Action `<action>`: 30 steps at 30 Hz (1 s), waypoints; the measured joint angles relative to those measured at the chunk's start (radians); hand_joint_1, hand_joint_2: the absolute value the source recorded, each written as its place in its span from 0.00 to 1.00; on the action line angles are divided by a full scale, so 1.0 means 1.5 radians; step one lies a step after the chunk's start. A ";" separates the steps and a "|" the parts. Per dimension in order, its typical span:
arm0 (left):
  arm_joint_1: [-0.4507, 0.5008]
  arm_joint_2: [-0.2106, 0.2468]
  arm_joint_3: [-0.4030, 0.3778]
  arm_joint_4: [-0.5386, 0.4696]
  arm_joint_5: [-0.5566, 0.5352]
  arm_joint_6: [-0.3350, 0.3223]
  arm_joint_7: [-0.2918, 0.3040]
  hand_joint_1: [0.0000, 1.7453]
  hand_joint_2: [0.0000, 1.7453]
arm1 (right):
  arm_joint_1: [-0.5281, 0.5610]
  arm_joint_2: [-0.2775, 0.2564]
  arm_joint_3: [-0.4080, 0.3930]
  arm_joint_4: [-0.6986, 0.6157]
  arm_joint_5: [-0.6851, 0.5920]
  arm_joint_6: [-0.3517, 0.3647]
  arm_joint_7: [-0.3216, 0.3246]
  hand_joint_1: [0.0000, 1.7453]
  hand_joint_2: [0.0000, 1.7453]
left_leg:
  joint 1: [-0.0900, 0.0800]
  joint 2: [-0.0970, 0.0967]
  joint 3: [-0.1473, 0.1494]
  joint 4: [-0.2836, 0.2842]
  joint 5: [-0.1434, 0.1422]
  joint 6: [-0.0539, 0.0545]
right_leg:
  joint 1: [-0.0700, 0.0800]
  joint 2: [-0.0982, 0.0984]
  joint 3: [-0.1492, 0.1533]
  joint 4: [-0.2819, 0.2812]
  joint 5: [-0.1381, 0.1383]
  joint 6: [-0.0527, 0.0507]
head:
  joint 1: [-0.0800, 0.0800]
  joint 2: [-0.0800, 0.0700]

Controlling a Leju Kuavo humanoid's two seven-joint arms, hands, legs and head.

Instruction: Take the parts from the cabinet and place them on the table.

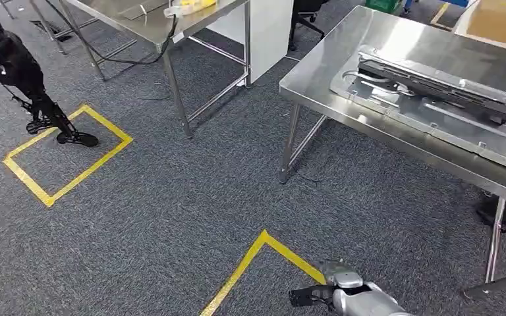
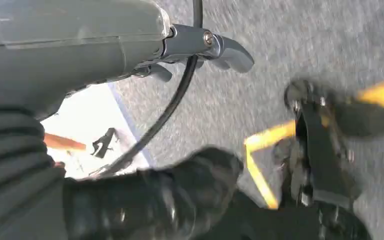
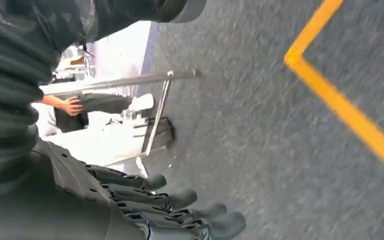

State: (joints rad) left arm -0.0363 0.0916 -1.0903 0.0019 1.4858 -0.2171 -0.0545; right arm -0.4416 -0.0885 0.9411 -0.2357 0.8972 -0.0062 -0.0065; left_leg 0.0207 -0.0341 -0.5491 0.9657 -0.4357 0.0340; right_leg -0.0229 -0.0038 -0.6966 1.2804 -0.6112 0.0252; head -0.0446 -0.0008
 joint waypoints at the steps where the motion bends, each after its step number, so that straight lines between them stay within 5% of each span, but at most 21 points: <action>1: 0.000 0.000 0.000 0.000 0.000 0.000 0.000 0.00 0.00 | 0.007 0.000 -0.001 0.000 -0.001 0.005 0.001 0.00 1.00 | 0.000 -0.009 -0.010 0.005 0.003 -0.001 | -0.001 0.000 -0.001 0.022 -0.006 0.002 | 0.000 0.000; 3: -0.001 0.000 -0.001 0.000 0.000 0.001 0.001 0.00 0.00 | 0.017 0.001 -0.002 0.002 0.000 0.012 0.011 0.00 1.00 | 0.003 -0.028 -0.033 0.020 0.009 -0.006 | -0.004 0.001 0.044 -0.029 0.022 0.004 | 0.000 0.000; 4: -0.001 0.000 -0.001 0.000 0.001 0.002 0.001 0.00 0.00 | 0.020 0.000 -0.003 0.003 0.002 0.017 0.016 0.00 1.00 | 0.005 -0.037 -0.044 0.030 0.011 -0.010 | -0.007 0.006 0.086 -0.092 0.043 0.006 | 0.000 0.000; 5: -0.001 0.000 -0.002 0.000 0.001 0.003 0.001 0.00 0.00 | 0.021 0.001 -0.003 0.004 0.005 0.022 0.021 0.00 1.00 | 0.008 -0.045 -0.055 0.040 0.013 -0.014 | -0.010 0.024 0.118 -0.147 0.044 0.008 | 0.000 0.000; 6: -0.003 0.000 -0.004 0.000 0.001 0.003 0.001 0.00 0.00 | 0.022 0.001 -0.003 0.005 0.009 0.029 0.026 0.00 1.00 | 0.007 -0.052 -0.065 0.044 0.016 -0.020 | -0.005 0.048 0.119 -0.145 0.027 0.007 | 0.000 0.000; 7: -0.003 0.002 -0.005 0.000 0.001 0.004 0.001 0.00 0.00 | 0.025 0.003 -0.003 0.005 0.012 0.032 0.027 0.00 1.00 | 0.007 -0.060 -0.069 0.048 0.018 -0.026 | -0.002 0.064 0.114 -0.140 0.044 -0.002 | 0.002 0.000; 10: -0.002 0.002 -0.014 0.000 0.001 0.008 0.002 0.00 0.00 | 0.037 0.010 -0.003 0.007 0.020 0.052 0.035 0.00 1.00 | 0.005 -0.089 -0.079 0.047 0.036 -0.040 | -0.004 0.039 0.108 -0.141 0.045 -0.020 | 0.001 0.000; 11: -0.001 0.002 -0.017 0.000 0.001 0.008 0.002 0.00 0.00 | 0.038 0.014 -0.003 0.007 0.023 0.053 0.036 0.00 1.00 | 0.010 -0.084 -0.085 0.050 0.035 -0.042 | -0.007 0.026 0.100 -0.144 0.052 -0.030 | 0.001 0.000; 12: 0.000 0.000 -0.017 -0.001 0.001 0.009 0.002 0.00 0.00 | 0.039 0.015 -0.003 0.008 0.024 0.054 0.037 0.00 1.00 | 0.004 -0.037 -0.092 0.068 0.011 -0.040 | -0.004 0.018 0.094 -0.145 0.057 -0.036 | 0.000 0.000; 13: -0.002 0.000 -0.018 -0.001 0.001 0.010 0.002 0.00 0.00 | 0.040 0.017 -0.003 0.008 0.024 0.054 0.038 0.00 1.00 | 0.004 -0.010 -0.105 0.102 -0.026 -0.039 | 0.000 0.009 0.089 -0.146 0.063 -0.040 | -0.001 0.000; 15: -0.007 0.000 -0.018 -0.001 0.001 0.014 0.003 0.00 0.00 | 0.049 0.017 -0.003 0.008 0.025 0.055 0.037 0.00 1.00 | 0.004 0.013 -0.132 0.201 -0.096 -0.041 | 0.006 -0.015 0.072 -0.146 0.074 -0.042 | -0.001 0.000; 16: -0.008 0.000 -0.018 -0.001 0.001 0.014 0.003 0.00 0.00 | 0.053 0.017 -0.003 0.009 0.025 0.055 0.036 0.00 1.00 | 0.004 0.016 -0.136 0.239 -0.107 -0.041 | 0.009 -0.029 0.063 -0.146 0.080 -0.042 | -0.001 0.000; 18: -0.008 0.000 -0.019 -0.001 0.001 0.014 0.003 0.00 0.00 | 0.054 0.017 -0.003 0.010 0.026 0.055 0.030 0.00 1.00 | 0.004 0.019 -0.110 0.243 -0.077 -0.038 | 0.014 -0.052 0.044 -0.145 0.093 -0.043 | -0.001 0.000; 20: -0.008 0.000 -0.022 -0.001 0.002 0.014 0.003 0.00 0.00 | 0.054 0.017 -0.003 0.010 0.028 0.055 0.020 0.00 1.00 | 0.000 0.032 -0.040 0.169 -0.045 -0.028 | 0.019 -0.069 0.030 -0.145 0.105 -0.043 | -0.001 0.000; 21: -0.010 0.000 -0.023 -0.001 0.002 0.014 0.003 0.00 0.00 | 0.053 0.017 -0.003 0.010 0.029 0.055 0.018 0.00 1.00 | -0.007 0.063 0.023 0.094 -0.054 -0.018 | 0.020 -0.078 0.027 -0.144 0.112 -0.042 | -0.001 0.000; 22: -0.011 0.003 -0.023 -0.001 0.002 0.015 0.003 0.00 0.00 | 0.056 0.020 -0.003 0.010 0.029 0.055 0.016 0.00 1.00 | -0.015 0.092 0.063 0.031 -0.085 -0.014 | 0.022 -0.088 0.025 -0.145 0.116 -0.037 | -0.001 0.000; 23: -0.012 0.004 -0.024 -0.001 0.002 0.015 0.002 0.00 0.00 | 0.057 0.019 -0.003 0.010 0.030 0.054 0.016 0.00 1.00 | -0.018 0.087 0.067 0.021 -0.083 -0.014 | 0.018 -0.099 0.027 -0.147 0.121 -0.032 | 0.001 0.000; 26: -0.009 0.007 -0.029 -0.001 0.002 0.016 0.003 0.00 0.00 | 0.054 0.025 -0.003 0.010 0.030 0.055 0.014 0.00 1.00 | -0.026 0.063 0.055 0.002 -0.061 0.001 | 0.009 -0.127 0.034 -0.158 0.140 -0.019 | -0.003 0.000; 28: -0.012 0.007 -0.031 -0.001 0.002 0.018 0.003 0.00 0.00 | 0.056 0.024 -0.004 0.010 0.030 0.058 0.013 0.00 1.00 | -0.021 0.050 0.047 -0.009 -0.037 0.008 | 0.004 -0.044 0.023 -0.133 0.096 -0.011 | -0.004 0.000; 29: -0.013 0.007 -0.033 -0.001 0.002 0.018 0.003 0.00 0.00 | 0.060 0.024 -0.007 0.010 0.030 0.060 0.011 0.00 1.00 | -0.020 0.040 0.036 -0.008 -0.027 0.014 | 0.004 -0.017 0.010 -0.088 0.053 -0.010 | -0.001 0.000; 30: -0.013 0.007 -0.034 -0.001 0.002 0.020 0.004 0.00 0.00 | 0.062 0.024 -0.011 0.010 0.030 0.063 0.010 0.00 1.00 | -0.021 0.032 0.027 -0.007 -0.019 0.017 | 0.005 -0.005 -0.004 -0.039 0.020 -0.008 | -0.001 0.000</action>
State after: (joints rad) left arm -0.0562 0.1015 -1.1406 0.0000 1.4893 -0.1877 -0.0492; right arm -0.3482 -0.0526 0.9247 -0.2205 0.9419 0.0878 0.0080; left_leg -0.0103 0.0144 -0.5093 0.9554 -0.4645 0.0596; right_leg -0.0159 -0.0118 -0.7023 1.2221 -0.5810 0.0125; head -0.0465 -0.0008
